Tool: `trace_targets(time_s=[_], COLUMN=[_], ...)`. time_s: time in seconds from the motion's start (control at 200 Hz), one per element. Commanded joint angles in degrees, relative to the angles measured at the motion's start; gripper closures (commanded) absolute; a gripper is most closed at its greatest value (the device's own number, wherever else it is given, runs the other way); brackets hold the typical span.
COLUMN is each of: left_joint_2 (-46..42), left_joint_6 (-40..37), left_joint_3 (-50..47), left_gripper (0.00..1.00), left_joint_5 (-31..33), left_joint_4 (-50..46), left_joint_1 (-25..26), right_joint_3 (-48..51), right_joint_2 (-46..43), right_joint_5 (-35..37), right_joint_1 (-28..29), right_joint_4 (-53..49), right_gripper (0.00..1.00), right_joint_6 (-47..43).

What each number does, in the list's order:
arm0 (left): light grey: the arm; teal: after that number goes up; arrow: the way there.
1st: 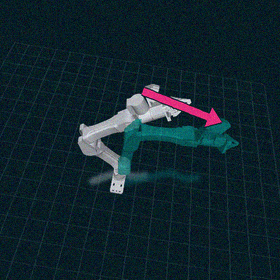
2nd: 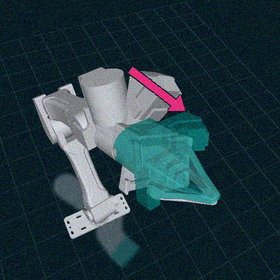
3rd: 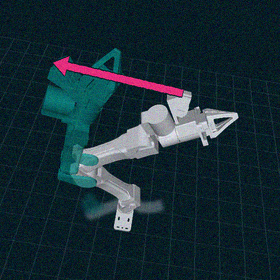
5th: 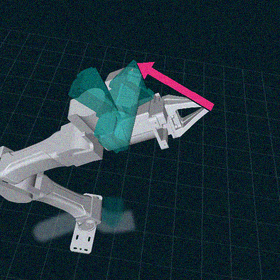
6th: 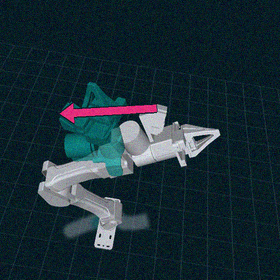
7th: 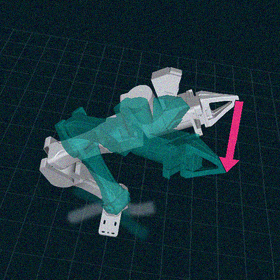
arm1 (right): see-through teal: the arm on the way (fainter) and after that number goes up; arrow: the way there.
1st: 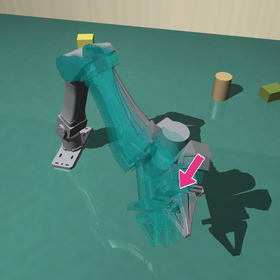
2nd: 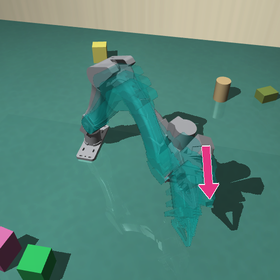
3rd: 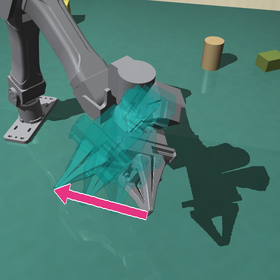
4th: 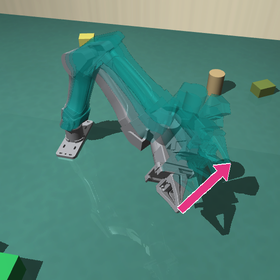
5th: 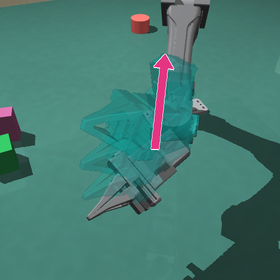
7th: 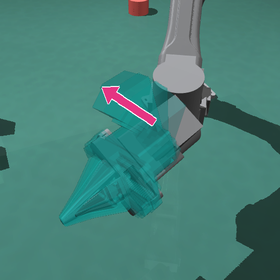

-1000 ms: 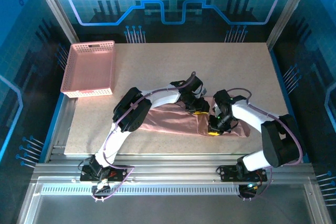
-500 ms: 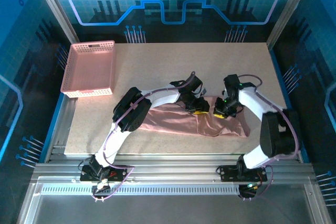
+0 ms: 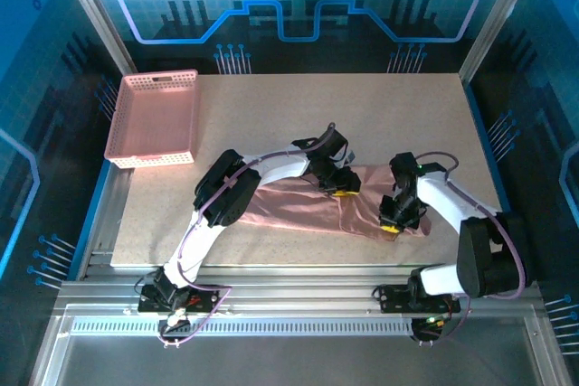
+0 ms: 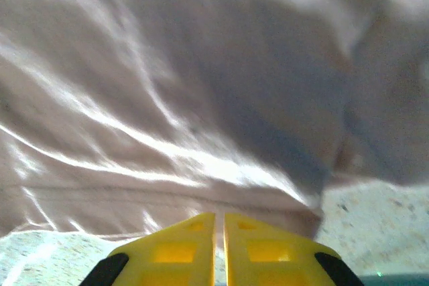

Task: Fold and stack the t-shirts

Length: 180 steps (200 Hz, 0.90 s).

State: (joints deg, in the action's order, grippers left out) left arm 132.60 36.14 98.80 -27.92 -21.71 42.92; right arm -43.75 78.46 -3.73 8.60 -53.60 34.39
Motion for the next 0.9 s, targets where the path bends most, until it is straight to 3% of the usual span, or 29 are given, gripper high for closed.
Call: trace_targets(time_s=[0.0,0.16,0.3,0.46,0.67,0.895], left_joint_2=[0.57,-5.04,-14.07,-20.24,-22.91,-20.32], left_joint_6=[0.89,3.18,3.50,-0.50,-4.02,-6.35], left_joint_3=[-1.35,-1.59,-4.81,-12.20,-23.68,-28.30], left_gripper=[0.60,0.49,0.37,0.37,0.38,0.40], left_joint_5=[2.17,0.78,3.25,9.34,17.48,26.82], left_joint_4=[-3.26,-1.16,-3.34,-13.00,-12.75,-15.41], left_joint_1=[-2.07,-2.98,-5.88,-12.32,-19.92,-21.74], right_joint_3=[-0.94,-2.99,-5.24,-5.27,-9.58,-21.94], right_joint_2=[-0.62,-3.01,3.36,10.04,17.17,27.49], right_joint_5=[2.70,-1.79,-3.50,-2.80,4.00,12.49], right_joint_1=[-0.27,0.20,4.36,8.20,8.97,9.21], right_joint_4=[-3.18,4.79,7.84,14.19,13.70,9.27], right_gripper=[0.86,0.80,0.74,0.68,0.66,0.58], right_joint_6=[3.14,5.15,7.58,12.92,15.50,17.56])
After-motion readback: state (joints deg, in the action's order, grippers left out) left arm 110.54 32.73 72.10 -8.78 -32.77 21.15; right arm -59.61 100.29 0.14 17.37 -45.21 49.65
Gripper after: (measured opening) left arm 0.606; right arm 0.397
